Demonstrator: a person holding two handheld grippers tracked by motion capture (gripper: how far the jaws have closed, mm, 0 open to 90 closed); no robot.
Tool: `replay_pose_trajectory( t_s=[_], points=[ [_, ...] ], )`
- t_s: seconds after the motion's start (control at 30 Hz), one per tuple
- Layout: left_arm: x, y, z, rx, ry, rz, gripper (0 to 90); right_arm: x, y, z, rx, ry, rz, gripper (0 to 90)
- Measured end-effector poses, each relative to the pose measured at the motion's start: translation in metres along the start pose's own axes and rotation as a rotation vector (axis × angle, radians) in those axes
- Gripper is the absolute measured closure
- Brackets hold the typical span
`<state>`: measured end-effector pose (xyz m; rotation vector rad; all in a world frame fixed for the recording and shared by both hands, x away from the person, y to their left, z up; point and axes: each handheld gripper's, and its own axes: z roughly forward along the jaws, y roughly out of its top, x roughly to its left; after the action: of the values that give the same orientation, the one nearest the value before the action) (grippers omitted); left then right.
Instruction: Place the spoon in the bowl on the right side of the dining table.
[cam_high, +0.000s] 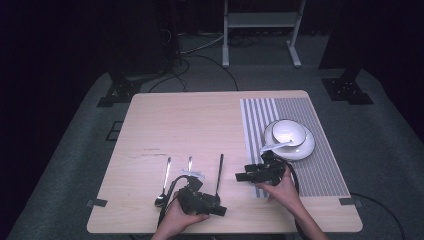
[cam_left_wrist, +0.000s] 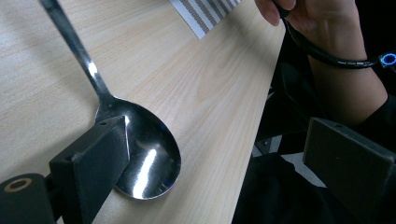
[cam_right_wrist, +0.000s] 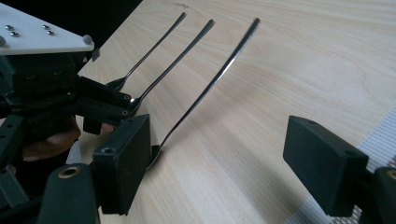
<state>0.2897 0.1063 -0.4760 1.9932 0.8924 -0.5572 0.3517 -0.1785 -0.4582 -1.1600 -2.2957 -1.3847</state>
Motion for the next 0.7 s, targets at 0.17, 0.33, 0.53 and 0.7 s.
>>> replay_pose_trajectory(
  t_s=[0.17,0.33,0.53,0.7],
  points=[
    [0.0,0.0,0.0,0.001,0.002,0.001,5.7,-0.001,0.006,0.008,0.01,0.004,0.002,22.2],
    [0.0,0.0,0.0,0.0,0.002,0.0,5.7,-0.002,0.012,0.018,0.022,0.005,0.004,22.6],
    [0.0,0.0,0.0,0.0,0.002,0.001,5.7,-0.003,0.019,0.03,0.037,0.002,0.002,22.8],
    [0.0,0.0,0.0,0.001,0.002,-0.001,5.7,-0.004,0.023,0.038,0.046,-0.009,0.004,23.0]
  ],
)
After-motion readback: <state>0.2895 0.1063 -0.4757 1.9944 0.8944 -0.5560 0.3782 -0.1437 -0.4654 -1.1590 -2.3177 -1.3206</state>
